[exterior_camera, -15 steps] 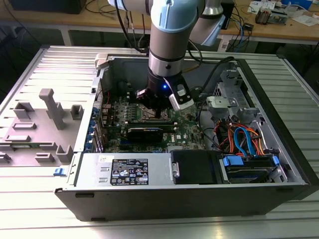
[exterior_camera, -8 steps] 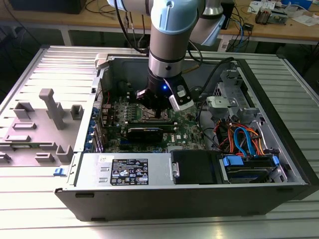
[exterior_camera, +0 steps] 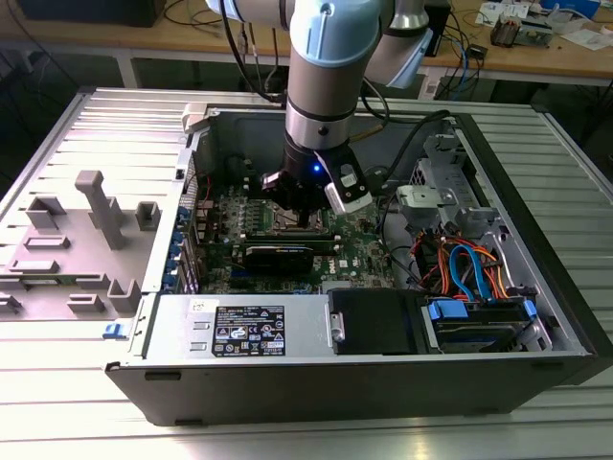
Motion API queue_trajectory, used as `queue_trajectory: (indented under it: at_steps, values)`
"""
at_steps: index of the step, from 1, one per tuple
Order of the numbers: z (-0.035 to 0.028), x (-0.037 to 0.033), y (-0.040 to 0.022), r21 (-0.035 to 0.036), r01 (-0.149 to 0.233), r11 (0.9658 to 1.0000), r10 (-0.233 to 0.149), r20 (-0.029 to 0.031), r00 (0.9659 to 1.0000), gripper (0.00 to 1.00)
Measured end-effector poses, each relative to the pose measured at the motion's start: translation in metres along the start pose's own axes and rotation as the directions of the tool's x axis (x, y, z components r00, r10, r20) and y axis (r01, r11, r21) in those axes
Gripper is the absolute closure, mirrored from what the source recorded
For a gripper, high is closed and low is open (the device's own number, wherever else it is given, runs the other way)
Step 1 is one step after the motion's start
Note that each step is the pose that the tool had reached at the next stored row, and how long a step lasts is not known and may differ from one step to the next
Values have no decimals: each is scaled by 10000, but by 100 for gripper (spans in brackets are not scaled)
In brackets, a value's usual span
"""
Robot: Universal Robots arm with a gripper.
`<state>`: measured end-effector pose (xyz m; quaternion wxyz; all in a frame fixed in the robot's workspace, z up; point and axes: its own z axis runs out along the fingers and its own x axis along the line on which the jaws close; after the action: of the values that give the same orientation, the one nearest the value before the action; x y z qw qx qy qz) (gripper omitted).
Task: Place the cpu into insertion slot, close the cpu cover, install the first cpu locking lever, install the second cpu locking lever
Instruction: 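Install the second cpu locking lever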
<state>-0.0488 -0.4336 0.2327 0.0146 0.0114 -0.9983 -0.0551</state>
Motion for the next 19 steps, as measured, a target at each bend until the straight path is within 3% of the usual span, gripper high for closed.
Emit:
queue_trajectory:
  at_steps: [6,13,15,19]
  values:
    - [2,1,-1,-29,1,10000,-1,-13,10000,89]
    - [0,18,-38,-218,5,9998,-5,-9,10000,89]
    - [-5,21,-76,-230,6,9997,-6,-10,10000,89]
    - [-5,23,-81,-235,5,9997,-5,-9,10000,89]
